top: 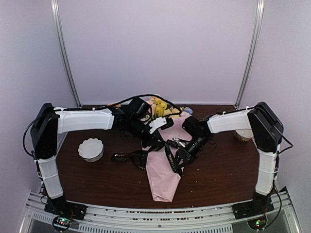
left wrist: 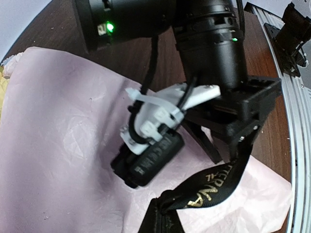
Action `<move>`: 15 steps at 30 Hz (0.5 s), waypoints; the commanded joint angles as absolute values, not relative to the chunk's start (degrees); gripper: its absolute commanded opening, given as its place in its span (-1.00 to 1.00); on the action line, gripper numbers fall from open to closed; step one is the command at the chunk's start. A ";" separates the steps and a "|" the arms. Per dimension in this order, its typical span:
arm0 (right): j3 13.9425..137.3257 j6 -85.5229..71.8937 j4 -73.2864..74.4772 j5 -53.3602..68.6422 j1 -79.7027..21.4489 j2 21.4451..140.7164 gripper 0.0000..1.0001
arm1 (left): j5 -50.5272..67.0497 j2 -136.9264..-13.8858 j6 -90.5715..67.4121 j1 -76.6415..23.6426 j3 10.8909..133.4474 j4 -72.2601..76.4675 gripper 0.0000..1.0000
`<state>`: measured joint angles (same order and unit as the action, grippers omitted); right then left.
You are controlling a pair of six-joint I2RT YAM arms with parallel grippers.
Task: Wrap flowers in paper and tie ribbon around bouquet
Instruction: Cross the ribbon over the folded bouquet.
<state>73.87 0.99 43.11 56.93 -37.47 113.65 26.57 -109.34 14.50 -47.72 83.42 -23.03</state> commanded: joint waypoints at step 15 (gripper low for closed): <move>60.77 -16.59 14.00 42.37 -33.51 94.58 -0.48 | 25.11 -111.17 9.88 -46.85 82.05 -21.16 -1.00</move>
